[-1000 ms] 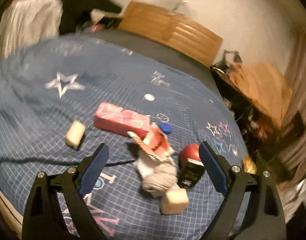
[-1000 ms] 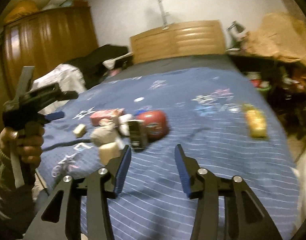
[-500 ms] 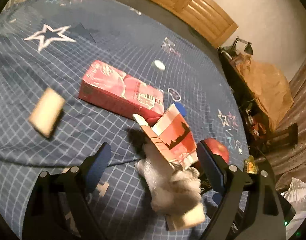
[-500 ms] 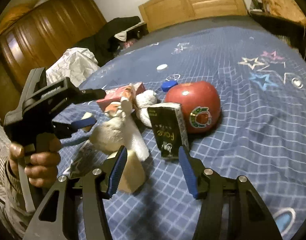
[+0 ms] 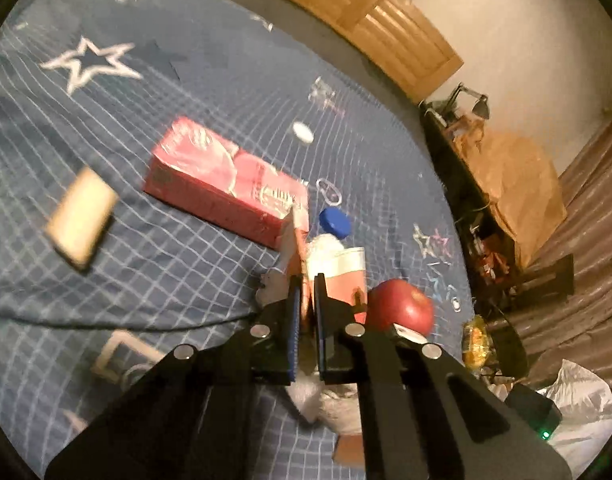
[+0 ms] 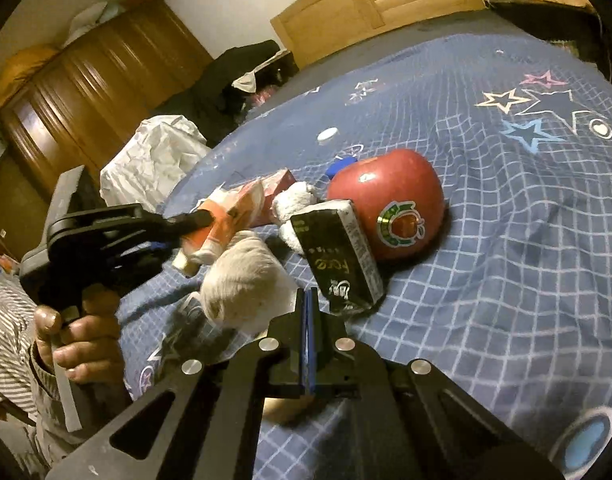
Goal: Collect trash
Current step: 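Grasp the red-white paper cup with the left tool while the right tool grasps the white foam sheet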
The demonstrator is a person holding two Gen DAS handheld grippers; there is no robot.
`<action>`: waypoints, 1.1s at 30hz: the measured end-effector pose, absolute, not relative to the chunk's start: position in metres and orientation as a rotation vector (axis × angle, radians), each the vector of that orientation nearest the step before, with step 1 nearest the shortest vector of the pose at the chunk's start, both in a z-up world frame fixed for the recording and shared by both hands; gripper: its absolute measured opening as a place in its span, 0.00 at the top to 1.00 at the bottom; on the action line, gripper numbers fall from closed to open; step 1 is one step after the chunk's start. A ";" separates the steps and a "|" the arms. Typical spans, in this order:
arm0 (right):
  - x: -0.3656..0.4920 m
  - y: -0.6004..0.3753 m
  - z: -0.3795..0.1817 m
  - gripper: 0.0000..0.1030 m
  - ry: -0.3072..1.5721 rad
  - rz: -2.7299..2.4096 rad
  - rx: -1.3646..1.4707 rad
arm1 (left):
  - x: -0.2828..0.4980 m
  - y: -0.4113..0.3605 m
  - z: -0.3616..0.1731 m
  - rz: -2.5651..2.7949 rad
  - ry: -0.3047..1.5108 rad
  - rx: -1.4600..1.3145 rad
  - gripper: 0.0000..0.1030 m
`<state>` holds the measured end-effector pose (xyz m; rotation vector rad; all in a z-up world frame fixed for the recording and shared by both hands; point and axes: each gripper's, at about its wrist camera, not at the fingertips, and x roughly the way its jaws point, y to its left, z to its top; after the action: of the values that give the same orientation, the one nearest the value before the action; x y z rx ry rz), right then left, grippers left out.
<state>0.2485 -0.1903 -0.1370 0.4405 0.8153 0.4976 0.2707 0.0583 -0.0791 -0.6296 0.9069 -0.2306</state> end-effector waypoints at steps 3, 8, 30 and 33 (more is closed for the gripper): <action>0.239 -0.193 -0.131 0.98 0.797 0.482 0.415 | 0.251 0.063 -0.068 -0.233 0.871 -0.593 0.95; 0.253 -0.201 -0.135 0.41 0.812 0.395 0.435 | 0.240 0.067 -0.072 -0.228 0.887 -0.562 0.95; 0.207 -0.229 -0.079 0.98 0.665 0.430 0.394 | 0.220 0.079 -0.086 -0.207 0.892 -0.519 0.32; 0.202 -0.217 -0.067 0.98 0.657 0.458 0.368 | 0.233 0.051 -0.091 -0.202 0.892 -0.439 0.29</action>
<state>0.2018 -0.2171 -0.0666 0.3677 0.6566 0.4580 0.2331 0.0506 -0.0907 -0.4392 0.8920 -0.2019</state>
